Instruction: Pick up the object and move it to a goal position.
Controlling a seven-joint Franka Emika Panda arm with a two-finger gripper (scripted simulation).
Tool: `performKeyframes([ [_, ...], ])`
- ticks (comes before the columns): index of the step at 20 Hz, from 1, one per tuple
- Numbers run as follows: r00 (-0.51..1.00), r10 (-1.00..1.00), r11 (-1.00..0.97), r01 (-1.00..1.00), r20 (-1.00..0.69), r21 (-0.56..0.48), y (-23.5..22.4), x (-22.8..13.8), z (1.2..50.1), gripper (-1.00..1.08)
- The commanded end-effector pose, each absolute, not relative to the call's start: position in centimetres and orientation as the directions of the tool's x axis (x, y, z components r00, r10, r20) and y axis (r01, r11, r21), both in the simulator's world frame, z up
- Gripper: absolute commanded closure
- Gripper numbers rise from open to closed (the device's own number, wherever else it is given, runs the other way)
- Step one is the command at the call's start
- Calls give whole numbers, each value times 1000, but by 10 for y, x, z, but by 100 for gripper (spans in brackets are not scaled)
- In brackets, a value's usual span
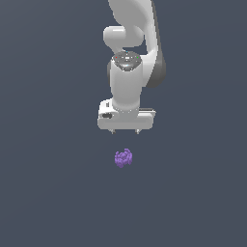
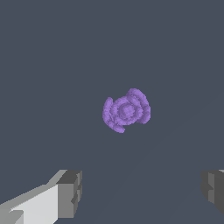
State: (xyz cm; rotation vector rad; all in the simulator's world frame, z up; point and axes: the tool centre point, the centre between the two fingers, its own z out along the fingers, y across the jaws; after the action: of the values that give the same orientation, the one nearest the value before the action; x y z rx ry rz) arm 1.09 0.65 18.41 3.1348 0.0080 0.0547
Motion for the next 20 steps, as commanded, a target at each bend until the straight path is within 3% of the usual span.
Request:
performKeyframes([
  [1,999,5,-1000,5,35,6,7,11,184,-92],
  [20,999,-18,-1000,-19,48,19,-1,16,189,-92],
])
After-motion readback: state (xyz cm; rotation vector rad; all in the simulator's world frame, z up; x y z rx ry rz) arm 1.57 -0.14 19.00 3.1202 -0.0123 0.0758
